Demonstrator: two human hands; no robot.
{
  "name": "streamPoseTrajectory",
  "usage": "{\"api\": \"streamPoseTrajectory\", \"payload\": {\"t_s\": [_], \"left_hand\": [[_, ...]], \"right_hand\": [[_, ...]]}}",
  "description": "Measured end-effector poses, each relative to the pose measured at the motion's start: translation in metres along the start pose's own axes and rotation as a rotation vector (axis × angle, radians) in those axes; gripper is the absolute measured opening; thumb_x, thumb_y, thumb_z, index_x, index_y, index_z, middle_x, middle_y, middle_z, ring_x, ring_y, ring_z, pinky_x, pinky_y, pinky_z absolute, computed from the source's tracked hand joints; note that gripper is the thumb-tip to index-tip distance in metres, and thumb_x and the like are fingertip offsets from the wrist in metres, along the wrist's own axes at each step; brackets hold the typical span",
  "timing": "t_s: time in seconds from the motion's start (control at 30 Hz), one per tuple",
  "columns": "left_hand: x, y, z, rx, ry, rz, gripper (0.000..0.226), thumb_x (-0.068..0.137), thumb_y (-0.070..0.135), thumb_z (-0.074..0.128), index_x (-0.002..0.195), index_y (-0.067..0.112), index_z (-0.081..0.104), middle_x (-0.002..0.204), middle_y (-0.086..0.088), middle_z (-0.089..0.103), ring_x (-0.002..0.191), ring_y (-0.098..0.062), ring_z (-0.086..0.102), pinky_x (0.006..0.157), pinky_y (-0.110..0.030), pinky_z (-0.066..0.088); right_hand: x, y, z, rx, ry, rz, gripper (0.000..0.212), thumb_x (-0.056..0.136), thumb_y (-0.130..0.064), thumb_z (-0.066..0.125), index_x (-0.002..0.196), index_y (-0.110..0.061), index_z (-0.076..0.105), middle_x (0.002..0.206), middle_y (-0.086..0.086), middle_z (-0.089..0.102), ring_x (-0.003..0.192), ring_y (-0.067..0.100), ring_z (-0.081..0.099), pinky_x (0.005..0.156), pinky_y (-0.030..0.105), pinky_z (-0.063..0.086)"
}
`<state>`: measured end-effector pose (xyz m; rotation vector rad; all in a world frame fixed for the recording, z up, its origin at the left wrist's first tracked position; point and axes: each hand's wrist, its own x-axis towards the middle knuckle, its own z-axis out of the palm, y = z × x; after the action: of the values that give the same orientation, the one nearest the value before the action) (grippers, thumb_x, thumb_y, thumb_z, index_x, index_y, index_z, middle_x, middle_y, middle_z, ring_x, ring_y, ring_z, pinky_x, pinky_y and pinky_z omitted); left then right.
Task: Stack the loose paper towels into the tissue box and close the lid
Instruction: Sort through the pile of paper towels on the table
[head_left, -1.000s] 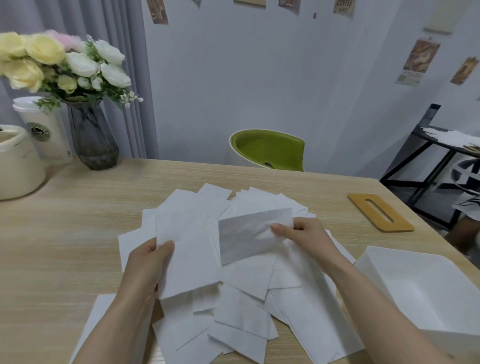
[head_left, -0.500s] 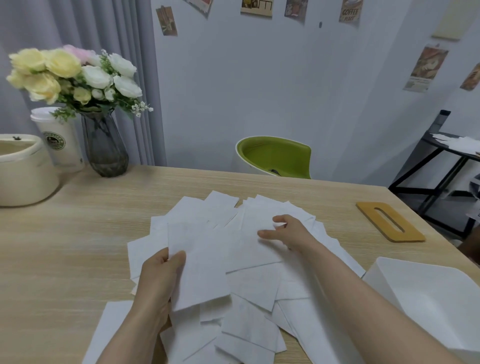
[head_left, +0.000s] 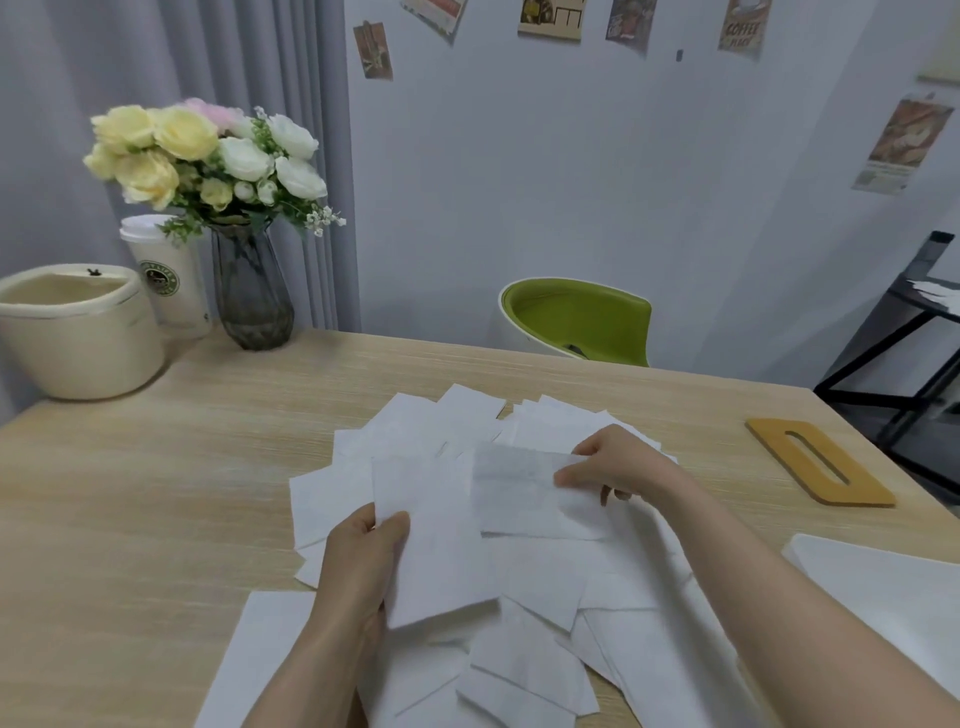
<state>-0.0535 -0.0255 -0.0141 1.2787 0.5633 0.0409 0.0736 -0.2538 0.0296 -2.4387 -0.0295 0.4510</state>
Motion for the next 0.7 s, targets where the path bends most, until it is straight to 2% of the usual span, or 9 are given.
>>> {"api": "streamPoseTrajectory", "payload": {"t_s": [0.1,0.17,0.23,0.3,0.37,0.47,0.53,0.7], "left_hand": [[0.002,-0.001,0.001,0.018,-0.007,0.001,0.021,0.093,0.000,0.052,0.084,0.008,0.069,0.069,-0.005,0.075,0.064,-0.023,0.069,0.063,-0.033,0.054],[0.003,-0.001,0.001,0.010,-0.004,-0.004,0.023,0.093,0.000,0.052,0.084,0.009,0.070,0.073,-0.007,0.075,0.070,-0.027,0.070,0.070,-0.039,0.056],[0.005,0.001,0.001,-0.013,0.009,-0.014,0.023,0.093,0.000,0.053,0.084,0.009,0.071,0.076,-0.009,0.076,0.078,-0.032,0.070,0.081,-0.048,0.055],[0.006,0.001,-0.001,-0.028,0.020,-0.018,0.022,0.093,0.000,0.053,0.084,0.009,0.070,0.075,-0.009,0.076,0.080,-0.033,0.069,0.085,-0.051,0.054],[0.007,0.001,-0.001,-0.028,0.028,-0.014,0.021,0.093,0.000,0.054,0.083,0.009,0.070,0.073,-0.008,0.075,0.078,-0.032,0.069,0.085,-0.051,0.054],[0.008,0.002,-0.001,-0.027,0.036,-0.008,0.020,0.093,0.000,0.054,0.083,0.008,0.069,0.075,-0.009,0.075,0.074,-0.030,0.069,0.079,-0.045,0.056],[0.007,0.002,0.000,-0.024,0.024,-0.007,0.020,0.093,0.000,0.053,0.085,0.008,0.069,0.072,-0.007,0.075,0.071,-0.028,0.069,0.071,-0.038,0.057],[0.005,0.000,0.002,-0.014,0.002,-0.005,0.021,0.093,0.001,0.054,0.082,0.009,0.070,0.071,-0.006,0.075,0.068,-0.026,0.069,0.074,-0.040,0.056]], "right_hand": [[-0.013,0.010,-0.003,0.234,-0.066,0.115,0.010,0.082,-0.015,0.072,0.085,-0.007,0.066,0.049,0.000,0.057,0.040,0.012,0.050,0.039,0.019,0.033],[-0.018,0.016,-0.003,0.396,-0.127,0.186,0.018,0.084,-0.012,0.071,0.099,-0.005,0.064,0.053,-0.001,0.061,0.040,0.010,0.050,0.036,0.019,0.034],[-0.023,0.021,-0.005,0.500,-0.187,0.217,0.017,0.085,-0.010,0.069,0.100,-0.006,0.062,0.054,-0.002,0.061,0.040,0.009,0.047,0.033,0.017,0.029],[-0.026,0.023,-0.008,0.425,-0.194,0.216,0.010,0.083,-0.013,0.071,0.088,-0.011,0.062,0.055,-0.002,0.060,0.042,0.009,0.047,0.034,0.017,0.029],[-0.024,0.026,-0.007,0.245,-0.092,0.179,0.014,0.078,-0.018,0.076,0.080,-0.015,0.063,0.065,-0.002,0.059,0.051,0.010,0.047,0.042,0.019,0.033],[-0.018,0.027,0.000,0.081,0.036,0.069,0.028,0.073,-0.025,0.081,0.092,-0.014,0.064,0.082,-0.005,0.057,0.070,0.010,0.051,0.060,0.021,0.038],[-0.016,0.026,0.007,0.029,0.029,0.050,0.041,0.070,-0.030,0.083,0.102,-0.014,0.062,0.089,-0.008,0.054,0.081,0.011,0.053,0.069,0.023,0.040],[-0.018,0.026,0.023,-0.080,0.065,0.068,0.047,0.066,-0.035,0.084,0.102,-0.019,0.058,0.088,-0.012,0.051,0.086,0.012,0.054,0.081,0.029,0.046]]}}
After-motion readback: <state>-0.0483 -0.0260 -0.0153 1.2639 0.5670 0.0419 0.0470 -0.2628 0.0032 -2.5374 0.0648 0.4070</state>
